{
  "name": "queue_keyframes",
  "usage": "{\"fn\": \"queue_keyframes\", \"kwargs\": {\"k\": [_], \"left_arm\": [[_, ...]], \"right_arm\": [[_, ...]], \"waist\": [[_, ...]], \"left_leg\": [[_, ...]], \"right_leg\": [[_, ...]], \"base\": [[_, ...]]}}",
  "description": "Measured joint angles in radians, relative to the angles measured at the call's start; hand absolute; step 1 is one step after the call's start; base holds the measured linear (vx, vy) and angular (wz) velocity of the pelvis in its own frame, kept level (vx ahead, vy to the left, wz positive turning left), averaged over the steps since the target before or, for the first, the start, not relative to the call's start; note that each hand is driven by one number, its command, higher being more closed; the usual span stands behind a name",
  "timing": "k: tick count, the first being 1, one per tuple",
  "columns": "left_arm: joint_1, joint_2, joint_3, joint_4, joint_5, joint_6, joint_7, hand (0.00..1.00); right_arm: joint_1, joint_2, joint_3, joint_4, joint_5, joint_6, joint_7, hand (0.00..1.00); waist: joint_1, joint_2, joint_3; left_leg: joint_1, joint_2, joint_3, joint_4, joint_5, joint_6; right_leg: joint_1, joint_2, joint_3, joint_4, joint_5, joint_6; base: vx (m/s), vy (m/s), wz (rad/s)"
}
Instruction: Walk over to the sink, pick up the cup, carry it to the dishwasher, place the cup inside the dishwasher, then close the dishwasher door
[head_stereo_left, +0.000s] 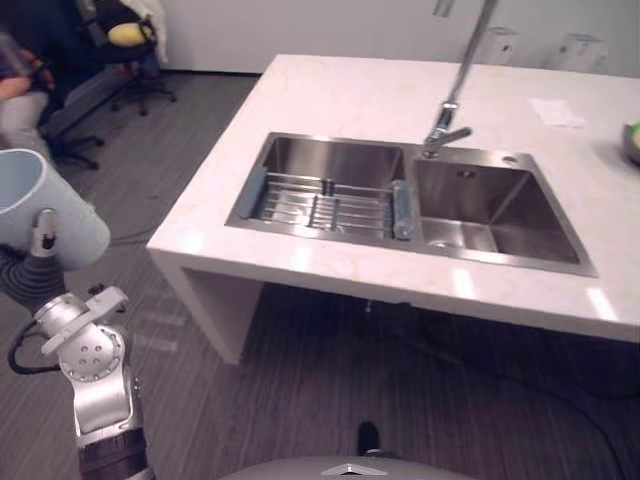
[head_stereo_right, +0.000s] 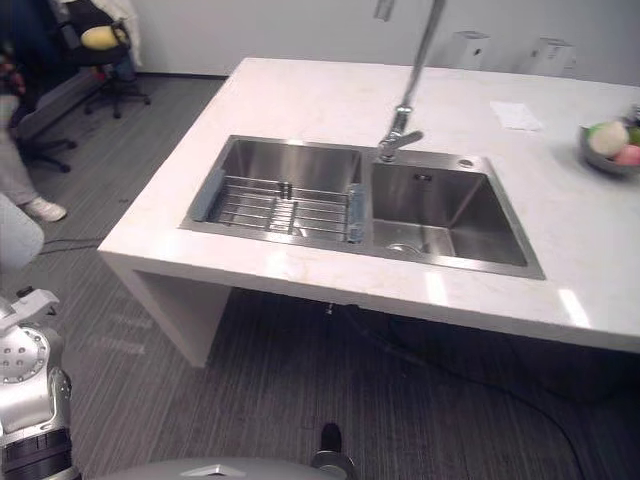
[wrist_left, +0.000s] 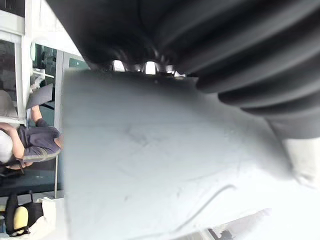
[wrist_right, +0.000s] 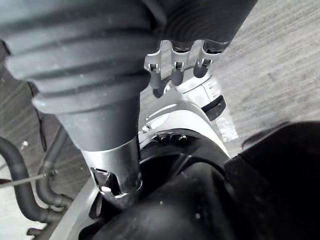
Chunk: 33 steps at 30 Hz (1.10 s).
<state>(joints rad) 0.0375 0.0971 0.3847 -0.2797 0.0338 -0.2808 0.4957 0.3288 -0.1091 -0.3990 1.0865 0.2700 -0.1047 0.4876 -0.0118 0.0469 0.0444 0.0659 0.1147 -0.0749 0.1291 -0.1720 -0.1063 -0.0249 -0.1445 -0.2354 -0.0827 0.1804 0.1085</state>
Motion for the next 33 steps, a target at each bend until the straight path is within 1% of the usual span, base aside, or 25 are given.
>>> {"fn": "queue_keyframes", "kwargs": {"k": [3,4,5,6,7,8,9,10,12,13,14,15,18,20,21,22,23,24,25,26,27,28,29,31,33], "left_arm": [[0.027,-0.032,-0.059,-0.028,-0.002,0.004,-0.026,1.00],[0.030,-0.032,-0.073,-0.028,-0.003,-0.008,-0.032,1.00],[0.036,-0.033,-0.073,-0.027,-0.011,-0.024,-0.046,1.00],[0.035,-0.033,-0.067,-0.027,-0.013,-0.036,-0.050,1.00],[0.030,-0.033,-0.061,-0.027,-0.021,-0.070,-0.054,1.00],[0.028,-0.038,-0.066,-0.028,-0.024,-0.084,-0.054,1.00],[0.040,-0.052,-0.095,-0.038,-0.031,-0.097,-0.055,1.00],[0.033,-0.056,-0.124,-0.053,-0.032,-0.097,-0.064,1.00],[0.031,-0.055,-0.157,-0.104,-0.032,-0.101,-0.067,1.00],[0.026,-0.054,-0.171,-0.142,-0.032,-0.116,-0.068,1.00],[0.025,-0.054,-0.174,-0.145,-0.033,-0.118,-0.068,1.00],[0.021,-0.053,-0.185,-0.150,-0.034,-0.121,-0.076,1.00],[0.025,-0.053,-0.195,-0.153,-0.068,-0.116,-0.138,1.00],[0.026,-0.055,-0.200,-0.152,-0.071,-0.111,-0.170,1.00],[0.027,-0.055,-0.219,-0.149,-0.072,-0.109,-0.187,1.00],[0.020,-0.056,-0.259,-0.127,-0.080,-0.113,-0.211,1.00],[0.008,-0.058,-0.276,-0.103,-0.089,-0.120,-0.226,1.00],[-0.038,-0.036,-0.288,-0.062,-0.105,-0.129,-0.246,1.00],[-0.063,-0.033,-0.301,-0.037,-0.113,-0.132,-0.243,1.00],[-0.065,-0.059,-0.338,0.012,-0.118,-0.140,-0.239,1.00],[-0.044,-0.071,-0.349,0.041,-0.120,-0.125,-0.220,1.00],[-0.048,-0.074,-0.363,0.044,-0.120,-0.114,-0.214,1.00],[-0.053,-0.072,-0.398,0.044,-0.118,-0.115,-0.211,1.00],[-0.057,-0.047,-0.468,0.046,-0.114,-0.117,-0.215,1.00],[-0.077,-0.030,-0.513,0.055,-0.111,-0.118,-0.222,1.00]], "right_arm": [[-0.001,-0.013,0.029,0.003,0.003,-0.002,-0.012,0.00],[-0.002,-0.019,0.028,0.016,0.004,-0.003,-0.014,0.00],[-0.017,-0.030,0.025,0.025,0.004,-0.003,-0.013,0.00],[-0.021,-0.036,0.022,0.025,0.008,-0.002,-0.014,0.00],[-0.022,-0.036,0.024,0.033,0.009,0.003,-0.015,0.00],[-0.027,-0.041,0.021,0.036,0.009,0.005,-0.015,0.00],[-0.038,-0.076,0.009,0.030,0.009,0.016,-0.005,0.00],[-0.042,-0.088,-0.010,0.029,0.009,0.020,0.010,0.00],[-0.043,-0.082,-0.017,0.030,0.003,0.021,0.010,0.00],[-0.044,-0.069,-0.047,0.030,-0.002,0.020,0.009,0.00],[-0.044,-0.069,-0.055,0.031,-0.002,0.019,0.009,0.00],[-0.044,-0.069,-0.063,0.030,-0.002,0.013,0.010,0.00],[-0.054,-0.060,-0.063,0.030,-0.001,0.021,0.002,0.00],[-0.060,-0.055,-0.054,0.026,0.003,0.021,-0.008,0.00],[-0.058,-0.054,-0.054,0.014,0.016,0.020,-0.004,0.00],[-0.048,-0.046,-0.055,-0.002,0.062,0.018,0.006,0.00],[-0.040,-0.030,-0.058,-0.001,0.091,0.012,0.005,0.00],[-0.043,0.024,-0.049,0.009,0.104,-0.007,-0.003,0.00],[-0.032,0.037,-0.050,0.004,0.124,-0.024,0.004,0.00],[-0.007,0.052,-0.052,-0.008,0.147,-0.055,-0.003,0.00],[-0.036,0.050,-0.026,-0.015,0.155,-0.078,-0.014,0.00],[-0.038,0.041,-0.008,-0.014,0.155,-0.088,-0.014,0.00],[-0.043,0.039,0.036,-0.018,0.156,-0.098,-0.010,0.00],[-0.034,0.039,0.075,-0.049,0.167,-0.090,-0.016,0.00],[-0.038,0.048,0.083,-0.054,0.167,-0.066,-0.033,0.00]], "waist": [[-0.006,0.001,0.005],[-0.003,0.004,0.011],[0.006,0.015,0.017],[0.002,0.007,0.016],[-0.001,-0.015,0.019],[0.002,-0.012,0.027],[0.014,0.021,0.050],[-0.005,0.023,0.052],[-0.013,0.008,0.055],[-0.016,0.002,0.059],[-0.017,0.003,0.059],[-0.020,0.004,0.063],[-0.008,-0.024,0.086],[-0.007,-0.040,0.104],[-0.014,-0.032,0.109],[-0.039,0.000,0.111],[-0.060,-0.001,0.105],[-0.064,-0.085,0.102],[-0.077,-0.083,0.114],[-0.092,-0.046,0.118],[-0.069,-0.043,0.123],[-0.069,-0.036,0.123],[-0.065,-0.023,0.126],[-0.065,-0.012,0.123],[-0.074,-0.022,0.111]], "left_leg": [[-0.070,-0.039,0.000,-0.015,0.083,0.029],[-0.077,-0.035,0.043,-0.044,0.096,0.093],[-0.074,0.021,0.228,-0.076,0.107,0.182],[-0.072,0.041,0.303,-0.092,0.107,0.222],[-0.080,0.077,0.438,-0.074,0.086,0.225],[-0.108,0.107,0.499,-0.015,0.088,0.218],[-0.113,0.150,0.615,0.123,0.180,0.262],[-0.115,0.141,0.662,0.122,0.209,0.209],[-0.092,0.114,0.685,0.058,0.240,0.165],[-0.062,0.076,0.687,-0.060,0.275,0.113],[-0.059,0.071,0.686,-0.084,0.279,0.105],[-0.045,0.046,0.680,-0.165,0.305,0.065],[-0.053,-0.027,0.636,-0.214,0.322,0.078],[-0.080,-0.070,0.571,-0.214,0.312,0.105],[-0.108,-0.097,0.499,-0.214,0.306,0.119],[-0.138,-0.113,0.404,-0.216,0.293,0.124],[-0.159,-0.126,0.368,-0.209,0.277,0.125],[-0.254,-0.187,0.352,0.010,0.177,0.187],[-0.310,-0.173,0.343,0.251,0.127,0.241],[-0.291,-0.150,0.298,0.344,-0.048,0.186],[-0.251,-0.157,0.296,0.305,-0.045,0.182],[-0.228,-0.155,0.293,0.265,-0.032,0.177],[-0.162,-0.137,0.300,0.168,0.008,0.184],[-0.061,-0.089,0.324,0.065,0.039,0.175],[-0.013,-0.089,0.313,0.039,0.036,0.164]], "right_leg": [[0.061,-0.050,-0.143,0.000,-0.045,0.013],[0.082,-0.061,-0.189,0.000,-0.056,0.018],[0.110,-0.066,-0.271,0.000,-0.067,-0.002],[0.122,-0.069,-0.304,0.000,-0.073,-0.011],[0.137,-0.094,-0.380,0.001,-0.085,0.006],[0.140,-0.103,-0.410,0.016,-0.089,0.018],[0.145,-0.122,-0.450,0.101,-0.123,0.042],[0.162,-0.155,-0.493,0.163,-0.152,0.044],[0.171,-0.180,-0.527,0.209,-0.177,0.039],[0.182,-0.196,-0.576,0.232,-0.194,0.058],[0.181,-0.201,-0.584,0.237,-0.196,0.060],[0.185,-0.215,-0.618,0.260,-0.199,0.066],[0.195,-0.282,-0.660,0.327,-0.200,0.061],[0.198,-0.308,-0.639,0.359,-0.232,-0.043],[0.168,-0.300,-0.537,0.405,-0.268,-0.242],[0.133,-0.252,-0.370,0.443,-0.280,-0.396],[0.120,-0.202,-0.263,0.417,-0.349,-0.352],[0.079,-0.188,-0.091,0.377,-0.521,-0.275],[0.075,-0.157,-0.009,0.422,-0.546,-0.234],[0.104,-0.110,0.067,0.486,-0.579,-0.165],[0.026,-0.095,0.176,0.590,-0.616,-0.089],[-0.011,-0.074,0.194,0.612,-0.627,-0.066],[-0.082,-0.018,0.225,0.612,-0.619,-0.048],[-0.147,0.081,0.249,0.493,-0.519,-0.035],[-0.189,0.110,0.268,0.390,-0.416,-0.039]], "base": [[0.00,-0.028,2.00],[-0.04,-0.028,2.58],[-0.05,-0.040,1.95],[-0.03,-0.034,2.08],[0.00,0.037,1.63],[0.04,0.141,1.66],[0.07,0.209,1.40],[0.07,0.213,1.32],[0.00,0.180,1.00],[-0.04,0.168,0.74],[-0.06,0.161,0.83],[-0.08,0.153,0.64],[-0.09,0.142,0.68],[-0.08,0.151,1.09],[-0.04,0.145,2.00],[-0.03,0.147,2.37],[-0.02,0.098,2.65],[-0.01,0.025,2.15],[0.01,-0.020,2.36],[0.01,-0.027,1.18],[0.03,-0.005,0.66],[0.05,0.027,-0.23],[0.07,0.045,-0.10],[0.06,0.030,-0.18],[0.16,-0.025,0.16]]}}
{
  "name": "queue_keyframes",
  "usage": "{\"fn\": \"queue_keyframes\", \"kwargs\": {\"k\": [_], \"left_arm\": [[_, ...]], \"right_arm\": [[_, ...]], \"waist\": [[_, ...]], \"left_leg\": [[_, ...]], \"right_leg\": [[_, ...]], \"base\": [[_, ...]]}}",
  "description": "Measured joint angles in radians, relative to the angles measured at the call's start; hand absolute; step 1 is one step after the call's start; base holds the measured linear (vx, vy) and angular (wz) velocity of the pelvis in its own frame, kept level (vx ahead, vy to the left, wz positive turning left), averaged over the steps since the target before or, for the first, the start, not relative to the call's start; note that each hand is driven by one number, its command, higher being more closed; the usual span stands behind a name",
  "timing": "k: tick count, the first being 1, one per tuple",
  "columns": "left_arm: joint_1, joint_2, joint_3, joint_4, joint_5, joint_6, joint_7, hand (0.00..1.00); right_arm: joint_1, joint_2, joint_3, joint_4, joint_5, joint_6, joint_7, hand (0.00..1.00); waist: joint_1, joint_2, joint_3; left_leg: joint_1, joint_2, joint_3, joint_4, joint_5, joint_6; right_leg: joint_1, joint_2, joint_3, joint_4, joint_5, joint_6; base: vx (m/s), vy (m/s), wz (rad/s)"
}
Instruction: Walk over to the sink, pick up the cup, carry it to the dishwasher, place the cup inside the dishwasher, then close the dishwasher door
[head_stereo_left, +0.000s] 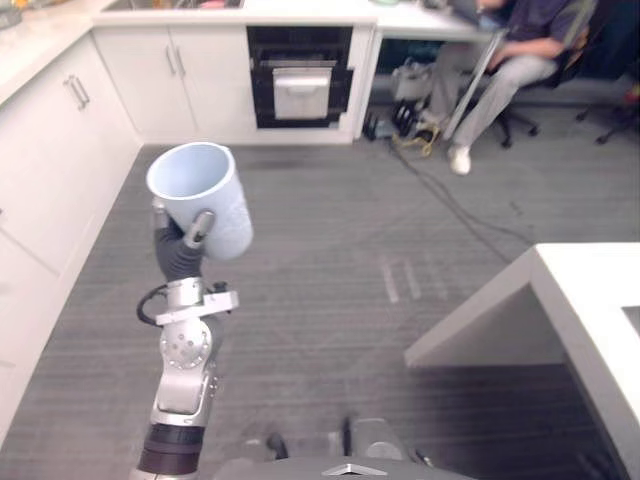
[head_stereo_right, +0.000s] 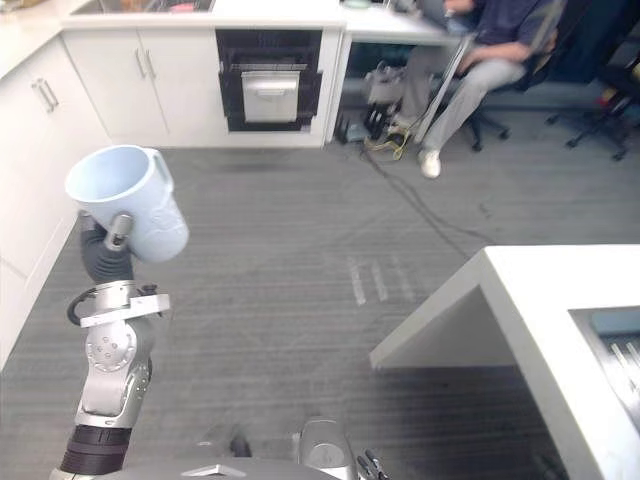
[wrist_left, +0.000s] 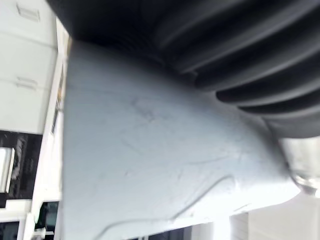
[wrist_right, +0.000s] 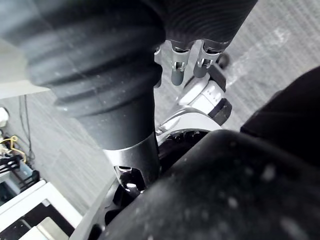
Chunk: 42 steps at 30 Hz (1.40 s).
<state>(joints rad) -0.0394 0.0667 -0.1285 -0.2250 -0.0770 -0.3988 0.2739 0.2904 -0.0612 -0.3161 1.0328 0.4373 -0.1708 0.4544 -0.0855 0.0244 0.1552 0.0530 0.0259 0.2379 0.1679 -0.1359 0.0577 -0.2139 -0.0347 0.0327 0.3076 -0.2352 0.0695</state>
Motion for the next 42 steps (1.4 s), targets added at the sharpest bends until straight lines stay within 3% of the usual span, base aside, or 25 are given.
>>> {"fn": "queue_keyframes", "kwargs": {"k": [3,5,6,7,8,9,11,12,17,23,25,26,28,29,30,31,32,34,35,38,40,41,42], "left_arm": [[-0.043,0.002,-0.064,0.009,-0.001,0.000,-0.037,1.00],[-0.058,0.008,-0.090,0.007,0.000,0.003,-0.055,1.00],[-0.060,0.008,-0.103,0.001,0.002,0.008,-0.063,1.00],[-0.060,0.006,-0.111,-0.002,0.003,0.019,-0.063,1.00],[-0.060,0.005,-0.115,-0.002,0.005,0.023,-0.063,1.00],[-0.068,0.001,-0.119,-0.011,0.004,0.045,-0.064,1.00],[-0.114,0.001,-0.118,-0.013,-0.001,0.057,-0.068,1.00],[-0.147,-0.016,-0.105,-0.022,-0.019,0.024,-0.104,1.00],[-0.138,-0.022,-0.105,-0.022,-0.019,0.023,-0.104,1.00],[-0.042,-0.091,-0.098,0.033,-0.061,-0.003,-0.104,1.00],[-0.012,-0.108,-0.076,0.051,-0.080,-0.006,-0.103,1.00],[0.015,-0.118,-0.062,0.051,-0.094,-0.010,-0.099,1.00],[0.077,-0.114,-0.039,0.051,-0.119,-0.030,-0.087,1.00],[0.089,-0.106,-0.038,0.071,-0.128,-0.035,-0.080,1.00],[0.110,-0.106,-0.043,0.080,-0.138,-0.034,-0.078,1.00],[0.118,-0.107,-0.046,0.080,-0.139,-0.034,-0.078,1.00],[0.134,-0.107,-0.047,0.080,-0.140,-0.034,-0.078,1.00],[0.159,-0.102,-0.033,0.082,-0.143,-0.034,-0.082,1.00],[0.166,-0.093,-0.028,0.082,-0.151,-0.034,-0.085,1.00],[0.180,-0.066,-0.014,0.080,-0.156,-0.035,-0.086,1.00],[0.205,-0.068,0.003,0.071,-0.156,-0.035,-0.068,1.00],[0.215,-0.068,0.004,0.067,-0.156,-0.035,-0.057,1.00],[0.231,-0.065,0.011,0.070,-0.156,-0.035,-0.038,1.00]], "right_arm": [[0.010,0.021,-0.007,-0.001,0.037,0.024,-0.016,0.00],[0.016,0.038,-0.030,-0.003,0.053,0.032,-0.024,0.00],[0.019,0.044,-0.052,-0.003,0.065,0.040,-0.026,0.00],[0.034,0.040,-0.060,-0.017,0.069,0.040,-0.004,0.00],[0.039,0.033,-0.064,-0.027,0.071,0.040,0.010,0.00],[0.050,0.011,-0.055,-0.058,0.069,0.041,0.029,0.00],[0.045,0.024,-0.050,-0.072,0.069,0.044,0.028,0.00],[0.061,0.060,-0.051,-0.074,0.107,0.000,-0.011,0.00],[0.072,0.061,-0.045,-0.074,0.107,0.000,-0.017,0.00],[0.082,0.050,-0.003,-0.067,0.094,0.000,-0.028,0.00],[0.081,0.042,0.003,-0.067,0.075,0.000,-0.028,0.00],[0.080,0.030,0.019,-0.068,0.070,0.000,-0.028,0.00],[0.091,-0.005,0.070,-0.074,0.063,0.002,-0.027,0.00],[0.079,-0.015,0.075,-0.070,0.031,0.028,-0.029,0.00],[0.072,-0.033,0.083,-0.071,-0.007,0.047,-0.029,0.00],[0.073,-0.043,0.087,-0.074,-0.020,0.049,-0.029,0.00],[0.078,-0.061,0.089,-0.075,-0.041,0.049,-0.024,0.00],[0.078,-0.080,0.110,-0.070,-0.057,0.057,-0.024,0.00],[0.076,-0.084,0.110,-0.054,-0.061,0.058,-0.024,0.00],[0.048,-0.104,0.118,0.002,-0.077,0.058,-0.017,0.00],[0.046,-0.122,0.115,0.005,-0.091,0.058,0.006,0.00],[0.046,-0.124,0.115,0.006,-0.092,0.058,0.009,0.00],[0.045,-0.120,0.115,0.006,-0.095,0.059,0.010,0.00]], "waist": [[-0.004,-0.024,-0.012],[-0.004,-0.040,-0.019],[0.002,-0.041,-0.018],[-0.001,-0.014,-0.021],[-0.003,0.006,-0.021],[-0.019,0.041,-0.030],[-0.033,0.029,-0.027],[-0.026,-0.010,-0.084],[-0.029,-0.017,-0.089],[-0.022,-0.040,-0.120],[-0.018,-0.044,-0.123],[-0.005,-0.043,-0.125],[0.020,-0.035,-0.147],[0.024,-0.050,-0.139],[0.025,-0.048,-0.139],[0.028,-0.050,-0.134],[0.046,-0.038,-0.134],[0.059,-0.041,-0.129],[0.067,-0.045,-0.127],[0.079,-0.058,-0.114],[0.090,-0.041,-0.091],[0.092,-0.040,-0.086],[0.094,-0.047,-0.077]], "left_leg": [[0.036,-0.014,-0.067,0.042,-0.053,-0.023],[0.023,-0.031,-0.116,0.148,-0.130,-0.038],[0.016,-0.040,-0.142,0.224,-0.192,-0.046],[0.014,-0.019,-0.148,0.286,-0.247,-0.057],[0.015,0.000,-0.147,0.304,-0.263,-0.064],[0.018,0.057,-0.127,0.330,-0.289,-0.076],[0.038,0.083,-0.099,0.316,-0.293,-0.097],[0.067,0.092,0.027,0.301,-0.316,-0.113],[0.067,0.086,0.029,0.291,-0.308,-0.111],[0.074,0.087,0.023,0.182,-0.246,-0.127],[0.079,0.090,0.017,0.150,-0.232,-0.134],[0.096,0.101,0.034,0.120,-0.227,-0.136],[0.140,0.132,0.076,0.106,-0.221,-0.144],[0.058,0.185,0.083,0.328,-0.228,-0.104],[-0.063,0.241,0.053,0.575,-0.170,-0.012],[-0.125,0.268,0.034,0.693,-0.114,0.021],[-0.220,0.306,-0.010,0.862,-0.060,0.001],[-0.328,0.295,-0.053,0.961,-0.093,-0.022],[-0.356,0.275,-0.052,0.922,-0.111,-0.035],[-0.382,0.157,-0.049,0.511,-0.117,-0.069],[-0.361,0.085,-0.124,0.066,0.045,-0.128],[-0.355,0.084,-0.139,0.052,0.083,-0.149],[-0.351,0.077,-0.138,0.093,0.166,-0.138]], "right_leg": [[-0.012,0.031,0.091,-0.104,0.128,-0.007],[0.015,0.029,0.153,-0.111,0.160,-0.021],[0.027,0.021,0.162,-0.082,0.221,-0.014],[0.024,0.029,0.135,-0.021,0.265,0.002],[0.024,0.039,0.120,0.002,0.246,-0.003],[0.017,0.062,0.088,0.057,0.198,-0.018],[-0.009,0.064,0.068,0.148,0.139,-0.025],[-0.041,0.046,0.060,0.227,0.085,-0.017],[-0.046,0.043,0.059,0.219,0.086,-0.016],[-0.054,0.011,-0.060,0.160,0.109,-0.041],[-0.062,0.006,-0.091,0.165,0.089,-0.052],[-0.067,0.000,-0.132,0.176,0.061,-0.065],[-0.051,0.006,-0.163,0.209,0.008,-0.057],[-0.024,0.016,-0.176,0.206,-0.010,-0.077],[0.002,0.025,-0.195,0.190,-0.016,-0.083],[0.015,0.033,-0.202,0.183,-0.024,-0.090],[0.045,0.046,-0.208,0.172,-0.040,-0.101],[0.126,0.044,-0.208,0.132,-0.064,-0.128],[0.169,0.036,-0.207,0.098,-0.064,-0.127],[0.268,0.001,-0.192,0.018,-0.056,-0.100],[0.333,-0.001,-0.138,-0.032,-0.085,-0.075],[0.345,0.002,-0.120,-0.036,-0.097,-0.067],[0.382,0.000,-0.070,-0.047,-0.118,-0.051]], "base": [[0.29,-0.087,0.64],[0.33,-0.165,0.88],[0.32,-0.202,0.78],[0.31,-0.193,0.65],[0.29,-0.137,0.50],[0.29,-0.106,0.39],[0.22,-0.095,0.25],[0.00,0.000,0.00],[-0.05,0.019,-0.02],[0.00,-0.036,0.04],[0.05,-0.102,0.08],[0.10,-0.121,-0.39],[0.26,-0.148,-0.48],[0.32,-0.200,0.02],[0.24,-0.205,0.20],[0.27,-0.154,0.28],[0.26,-0.080,0.16],[0.36,-0.067,0.12],[0.42,-0.023,0.01],[0.33,0.066,-0.17],[0.37,0.181,-0.66],[0.38,0.221,-0.91],[0.42,0.254,-0.81]]}}
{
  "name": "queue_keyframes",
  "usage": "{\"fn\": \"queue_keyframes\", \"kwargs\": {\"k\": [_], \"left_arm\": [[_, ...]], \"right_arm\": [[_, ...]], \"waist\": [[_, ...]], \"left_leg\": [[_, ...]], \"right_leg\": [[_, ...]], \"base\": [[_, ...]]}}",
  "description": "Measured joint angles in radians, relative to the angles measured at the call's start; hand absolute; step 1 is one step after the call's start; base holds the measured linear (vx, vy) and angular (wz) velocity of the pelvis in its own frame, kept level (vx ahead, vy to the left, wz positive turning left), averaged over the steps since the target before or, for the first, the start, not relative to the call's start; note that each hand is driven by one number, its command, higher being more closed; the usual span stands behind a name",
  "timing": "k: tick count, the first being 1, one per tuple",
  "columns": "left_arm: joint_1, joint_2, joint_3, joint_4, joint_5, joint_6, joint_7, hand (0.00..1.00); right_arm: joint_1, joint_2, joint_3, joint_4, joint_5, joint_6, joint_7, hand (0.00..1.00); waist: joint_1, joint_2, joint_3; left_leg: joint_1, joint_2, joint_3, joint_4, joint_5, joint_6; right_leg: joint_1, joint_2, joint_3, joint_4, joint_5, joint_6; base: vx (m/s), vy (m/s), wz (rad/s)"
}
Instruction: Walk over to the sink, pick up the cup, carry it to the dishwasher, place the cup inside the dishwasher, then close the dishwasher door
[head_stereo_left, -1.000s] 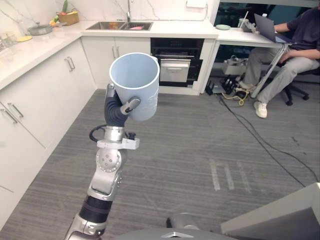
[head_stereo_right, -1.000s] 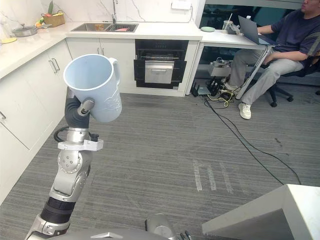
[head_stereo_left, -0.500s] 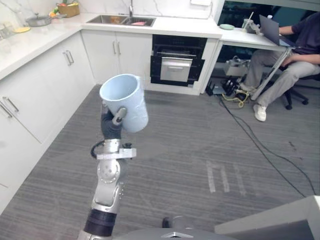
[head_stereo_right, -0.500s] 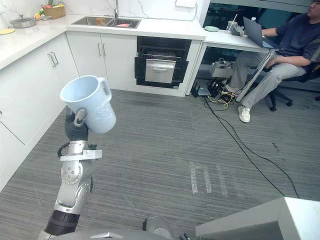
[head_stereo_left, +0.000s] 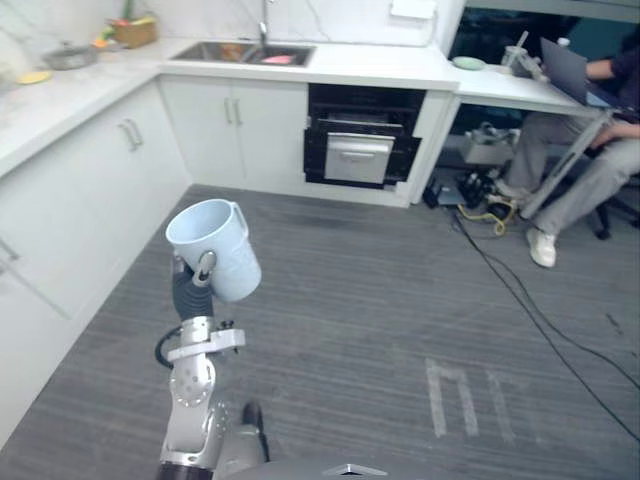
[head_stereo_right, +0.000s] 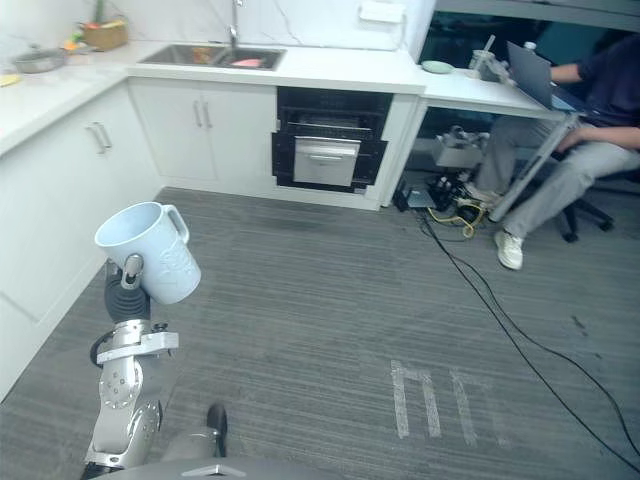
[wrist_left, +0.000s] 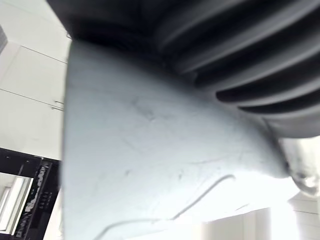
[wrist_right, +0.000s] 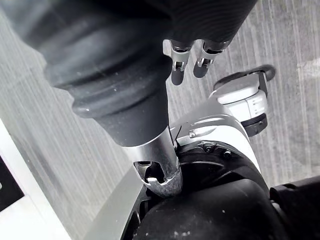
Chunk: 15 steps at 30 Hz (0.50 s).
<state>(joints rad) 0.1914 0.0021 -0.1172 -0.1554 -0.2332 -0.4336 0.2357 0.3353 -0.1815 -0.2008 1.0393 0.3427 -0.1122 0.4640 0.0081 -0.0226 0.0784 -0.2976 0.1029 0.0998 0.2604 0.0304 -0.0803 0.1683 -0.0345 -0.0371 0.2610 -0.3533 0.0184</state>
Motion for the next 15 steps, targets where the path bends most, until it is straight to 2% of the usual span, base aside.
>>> {"fn": "queue_keyframes", "kwargs": {"k": [1,2,3,4,6,7,8,9,10,11,12,13,14,15], "left_arm": [[-0.002,0.002,0.002,0.004,0.000,0.000,0.004,1.00],[-0.004,0.005,0.000,0.004,0.000,0.000,0.003,1.00],[-0.010,0.015,-0.003,0.004,0.001,-0.001,-0.005,1.00],[-0.013,0.015,-0.004,0.005,0.001,-0.001,-0.009,1.00],[-0.026,0.030,0.000,0.011,0.000,-0.001,-0.033,1.00],[-0.038,0.035,-0.002,0.012,0.000,0.000,-0.041,1.00],[-0.067,0.047,-0.002,0.012,0.000,0.000,-0.054,1.00],[-0.096,0.070,-0.002,0.012,0.001,0.002,-0.055,1.00],[-0.105,0.083,-0.002,0.012,0.001,0.004,-0.055,1.00],[-0.110,0.089,-0.001,0.012,0.002,0.010,-0.052,1.00],[-0.113,0.083,-0.012,0.012,0.010,0.021,-0.046,1.00],[-0.117,0.081,-0.019,0.012,0.016,0.024,-0.045,1.00],[-0.137,0.079,-0.040,0.012,0.021,0.027,-0.046,1.00],[-0.158,0.072,-0.058,0.012,0.021,0.034,-0.048,1.00]], "right_arm": [[-0.006,0.005,-0.009,0.003,-0.013,0.000,0.000,0.00],[-0.009,0.005,-0.014,0.004,-0.021,0.000,0.000,0.00],[-0.017,0.009,-0.030,0.016,-0.029,0.001,0.000,0.00],[-0.021,0.013,-0.043,0.027,-0.029,0.000,0.001,0.00],[-0.014,0.027,-0.100,0.039,-0.026,-0.007,0.036,0.00],[-0.007,0.031,-0.104,0.039,-0.026,-0.016,0.049,0.00],[-0.003,0.043,-0.127,0.039,-0.022,-0.031,0.086,0.00],[-0.004,0.059,-0.135,0.040,-0.015,-0.045,0.109,0.00],[-0.003,0.067,-0.137,0.043,-0.013,-0.052,0.118,0.00],[-0.001,0.074,-0.137,0.047,-0.001,-0.065,0.133,0.00],[0.006,0.082,-0.135,0.043,0.017,-0.090,0.151,0.00],[0.009,0.088,-0.135,0.038,0.023,-0.099,0.154,0.00],[0.014,0.096,-0.134,0.034,0.047,-0.114,0.162,0.00],[0.015,0.101,-0.131,0.029,0.057,-0.121,0.164,0.00]], "waist": [[-0.004,-0.012,0.006],[-0.009,-0.019,0.006],[-0.017,-0.030,0.006],[-0.021,-0.034,0.005],[-0.033,-0.041,-0.004],[-0.033,-0.052,-0.010],[-0.032,-0.076,-0.016],[-0.035,-0.095,-0.005],[-0.038,-0.105,-0.001],[-0.042,-0.118,-0.004],[-0.061,-0.113,-0.004],[-0.070,-0.109,-0.004],[-0.083,-0.102,-0.004],[-0.095,-0.095,-0.003]], "left_leg": [[-0.021,-0.013,0.008,0.084,0.014,0.046],[-0.042,-0.021,0.015,0.135,-0.011,0.062],[-0.062,-0.047,0.026,0.213,-0.083,0.084],[-0.068,-0.061,0.035,0.246,-0.111,0.094],[-0.058,-0.097,0.041,0.350,-0.225,0.130],[-0.045,-0.109,0.043,0.354,-0.247,0.136],[-0.008,-0.134,0.043,0.345,-0.278,0.149],[0.048,-0.158,0.033,0.321,-0.305,0.156],[0.085,-0.171,0.027,0.298,-0.312,0.156],[0.148,-0.184,0.016,0.255,-0.318,0.158],[0.251,-0.184,-0.012,0.169,-0.320,0.167],[0.284,-0.183,-0.025,0.132,-0.317,0.169],[0.340,-0.181,-0.049,0.069,-0.312,0.169],[0.383,-0.180,-0.071,0.031,-0.307,0.161]], "right_leg": [[0.016,-0.019,0.027,-0.002,-0.027,0.008],[0.021,-0.032,0.033,-0.002,-0.042,0.007],[0.027,-0.066,0.037,0.002,-0.058,0.013],[0.036,-0.082,0.046,0.014,-0.052,0.029],[0.028,-0.117,0.058,0.157,-0.032,0.062],[0.007,-0.128,0.060,0.225,-0.020,0.085],[-0.052,-0.145,0.083,0.398,0.037,0.175],[-0.127,-0.150,0.118,0.592,0.153,0.269],[-0.166,-0.148,0.129,0.689,0.169,0.266],[-0.226,-0.133,0.129,0.806,0.154,0.240],[-0.310,-0.094,0.091,0.887,0.114,0.166],[-0.348,-0.080,0.067,0.889,0.102,0.145],[-0.432,-0.062,0.033,0.851,0.079,0.106],[-0.509,-0.060,0.018,0.761,0.066,0.083]], "base": [[0.44,0.261,-0.64],[0.46,0.271,-0.23],[0.39,0.189,0.00],[0.51,0.238,0.10],[0.59,0.295,0.18],[0.53,0.274,0.27],[0.61,0.270,0.27],[0.49,0.187,0.24],[0.48,0.164,0.11],[0.47,0.082,0.17],[0.44,0.064,0.28],[0.52,0.046,0.53],[0.43,-0.008,0.65],[0.46,-0.026,0.65]]}}
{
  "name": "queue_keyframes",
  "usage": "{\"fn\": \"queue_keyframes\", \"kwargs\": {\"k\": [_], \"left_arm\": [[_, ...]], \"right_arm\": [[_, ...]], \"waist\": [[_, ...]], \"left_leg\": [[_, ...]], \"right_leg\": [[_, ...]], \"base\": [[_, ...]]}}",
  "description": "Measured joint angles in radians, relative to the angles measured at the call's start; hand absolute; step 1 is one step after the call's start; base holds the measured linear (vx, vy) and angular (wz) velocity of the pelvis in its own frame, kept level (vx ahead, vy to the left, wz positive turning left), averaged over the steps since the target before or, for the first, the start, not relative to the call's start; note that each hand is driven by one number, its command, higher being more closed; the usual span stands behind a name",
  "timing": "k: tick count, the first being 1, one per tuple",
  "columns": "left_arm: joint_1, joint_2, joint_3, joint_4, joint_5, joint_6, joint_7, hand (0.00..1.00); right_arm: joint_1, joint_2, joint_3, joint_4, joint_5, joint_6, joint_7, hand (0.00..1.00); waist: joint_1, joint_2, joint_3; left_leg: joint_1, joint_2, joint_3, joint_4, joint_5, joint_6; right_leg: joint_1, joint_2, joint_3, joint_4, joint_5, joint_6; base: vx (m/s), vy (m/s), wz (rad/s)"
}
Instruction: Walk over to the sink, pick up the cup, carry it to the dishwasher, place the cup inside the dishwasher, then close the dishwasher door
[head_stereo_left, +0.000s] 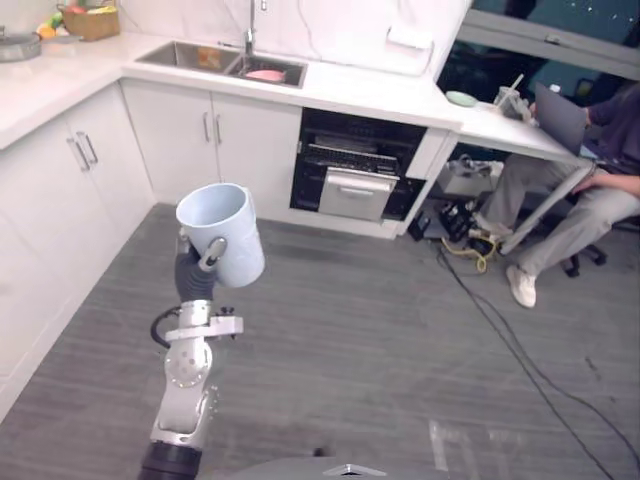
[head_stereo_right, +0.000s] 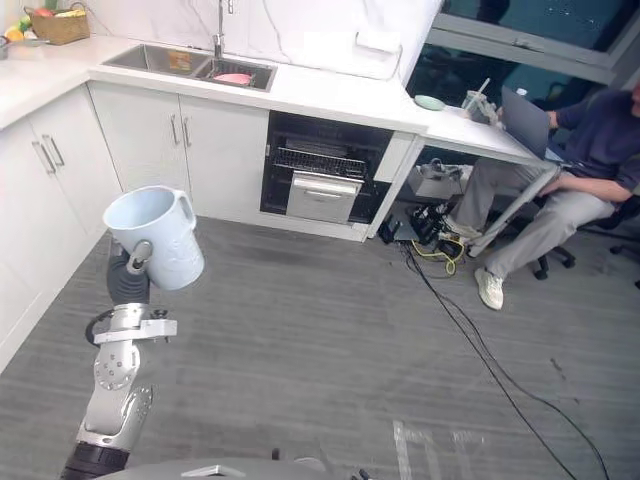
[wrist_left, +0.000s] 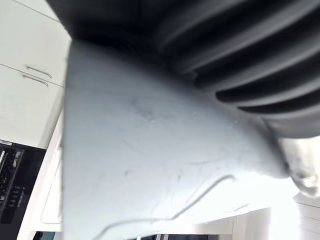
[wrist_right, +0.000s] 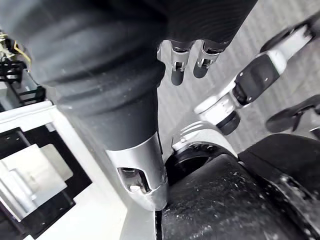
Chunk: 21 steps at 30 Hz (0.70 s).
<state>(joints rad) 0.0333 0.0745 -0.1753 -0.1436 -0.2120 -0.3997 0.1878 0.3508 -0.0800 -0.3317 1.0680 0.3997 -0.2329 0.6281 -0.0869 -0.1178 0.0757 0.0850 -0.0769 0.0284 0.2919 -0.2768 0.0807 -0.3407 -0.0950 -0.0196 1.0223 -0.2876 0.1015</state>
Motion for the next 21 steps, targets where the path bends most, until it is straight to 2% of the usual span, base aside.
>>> {"fn": "queue_keyframes", "kwargs": {"k": [1,2,3,4,5,6,7,8,13,14,16,17,18,19,20,21], "left_arm": [[-0.007,-0.007,-0.006,0.000,0.000,0.004,0.000,1.00],[-0.011,-0.019,-0.015,0.002,-0.001,0.006,0.001,1.00],[-0.011,-0.039,-0.029,0.007,-0.001,0.006,0.001,1.00],[-0.011,-0.056,-0.033,0.012,-0.001,0.006,0.001,1.00],[-0.011,-0.063,-0.034,0.013,-0.001,0.005,0.001,1.00],[-0.006,-0.067,-0.037,0.013,-0.002,0.002,0.002,1.00],[-0.004,-0.067,-0.049,0.026,-0.003,-0.009,0.001,1.00],[-0.024,-0.093,-0.147,0.077,-0.061,-0.119,-0.064,1.00],[-0.023,-0.093,-0.146,0.077,-0.061,-0.119,-0.064,1.00],[-0.023,-0.093,-0.139,0.077,-0.062,-0.119,-0.065,1.00],[-0.021,-0.094,-0.128,0.077,-0.076,-0.119,-0.066,1.00],[-0.016,-0.097,-0.115,0.077,-0.092,-0.119,-0.069,1.00],[-0.015,-0.098,-0.108,0.078,-0.100,-0.118,-0.071,1.00],[-0.003,-0.100,-0.094,0.081,-0.117,-0.117,-0.071,1.00],[0.014,-0.098,-0.090,0.097,-0.131,-0.111,-0.071,1.00],[0.028,-0.098,-0.089,0.105,-0.138,-0.107,-0.071,1.00]], "right_arm": [[0.004,0.006,0.003,-0.010,0.006,-0.001,0.000,0.00],[0.016,0.007,0.003,-0.034,0.006,-0.002,-0.001,0.00],[0.035,0.008,0.004,-0.062,0.006,-0.003,-0.002,0.00],[0.048,0.011,0.006,-0.089,0.007,-0.006,-0.004,0.00],[0.053,0.013,0.013,-0.097,0.007,-0.006,-0.005,0.00],[0.068,0.012,0.031,-0.112,0.005,-0.007,-0.005,0.00],[0.085,0.003,0.055,-0.108,0.006,-0.003,-0.006,0.00],[-0.019,0.011,0.153,-0.228,0.045,0.062,-0.001,0.00],[-0.020,0.012,0.153,-0.228,0.045,0.062,-0.001,0.00],[-0.022,0.012,0.154,-0.228,0.045,0.062,-0.001,0.00],[-0.031,0.010,0.155,-0.227,0.046,0.062,-0.002,0.00],[-0.032,-0.003,0.162,-0.228,0.052,0.058,-0.001,0.00],[-0.032,-0.004,0.169,-0.229,0.068,0.057,0.001,0.00],[-0.038,-0.001,0.174,-0.228,0.075,0.057,0.000,0.00],[-0.039,-0.004,0.174,-0.229,0.087,0.054,0.001,0.00],[-0.039,-0.002,0.174,-0.229,0.089,0.054,-0.001,0.00]], "waist": [[-0.004,0.007,0.002],[-0.009,0.025,0.003],[-0.023,0.061,0.001],[-0.036,0.079,-0.004],[-0.039,0.078,-0.004],[-0.038,0.061,-0.012],[-0.038,0.036,-0.023],[-0.003,0.062,-0.005],[-0.003,0.059,-0.005],[-0.002,0.057,-0.006],[0.005,0.057,-0.007],[0.004,0.072,-0.006],[0.002,0.062,-0.010],[0.013,0.049,-0.016],[0.016,0.062,-0.008],[0.017,0.061,-0.008]], "left_leg": [[0.021,0.004,-0.009,-0.012,-0.004,-0.003],[0.055,0.018,-0.027,-0.022,-0.018,-0.012],[0.088,0.059,-0.050,-0.026,-0.047,-0.040],[0.113,0.093,-0.055,-0.018,-0.069,-0.078],[0.125,0.101,-0.056,-0.009,-0.081,-0.096],[0.156,0.104,-0.063,0.008,-0.112,-0.122],[0.197,0.104,-0.084,0.019,-0.156,-0.137],[0.113,0.199,-0.030,0.041,-0.192,-0.155],[0.110,0.198,-0.028,0.041,-0.190,-0.149],[0.106,0.198,-0.023,0.035,-0.181,-0.149],[0.103,0.203,0.011,0.004,-0.155,-0.127],[0.105,0.219,0.039,-0.031,-0.133,-0.129],[0.110,0.215,0.042,-0.048,-0.123,-0.133],[0.123,0.213,0.074,-0.045,-0.113,-0.119],[0.109,0.219,0.112,0.003,-0.095,-0.075],[0.102,0.220,0.126,0.033,-0.080,-0.028]], "right_leg": [[-0.026,0.003,0.000,-0.064,0.000,-0.001],[-0.051,0.019,0.010,-0.188,0.006,-0.009],[-0.056,0.064,0.043,-0.380,0.042,-0.040],[-0.043,0.108,0.115,-0.585,0.128,-0.055],[-0.035,0.119,0.156,-0.669,0.184,-0.053],[-0.019,0.114,0.216,-0.770,0.295,-0.059],[-0.019,0.099,0.223,-0.743,0.402,0.006],[-0.027,0.115,0.077,-0.699,0.359,-0.042],[-0.028,0.115,0.076,-0.703,0.360,-0.042],[-0.028,0.115,0.075,-0.719,0.362,-0.053],[-0.029,0.106,0.045,-0.759,0.357,-0.068],[-0.056,0.091,0.011,-0.691,0.340,-0.085],[-0.065,0.085,-0.004,-0.623,0.307,-0.079],[-0.061,0.087,-0.025,-0.610,0.257,-0.077],[-0.044,0.091,-0.029,-0.631,0.251,-0.084],[-0.027,0.092,-0.033,-0.649,0.250,-0.086]], "base": [[0.40,-0.042,0.52],[0.58,-0.071,0.50],[0.72,-0.111,0.66],[0.75,-0.135,0.66],[0.66,-0.179,0.62],[0.70,-0.261,0.69],[0.57,-0.225,0.56],[0.27,-0.135,0.34],[-0.03,-0.006,-0.01],[-0.04,-0.009,-0.09],[-0.04,-0.007,-0.15],[-0.01,-0.007,-0.07],[0.04,-0.020,-0.21],[0.07,-0.043,-0.19],[0.07,-0.068,-0.19],[0.09,-0.115,-0.02]]}}
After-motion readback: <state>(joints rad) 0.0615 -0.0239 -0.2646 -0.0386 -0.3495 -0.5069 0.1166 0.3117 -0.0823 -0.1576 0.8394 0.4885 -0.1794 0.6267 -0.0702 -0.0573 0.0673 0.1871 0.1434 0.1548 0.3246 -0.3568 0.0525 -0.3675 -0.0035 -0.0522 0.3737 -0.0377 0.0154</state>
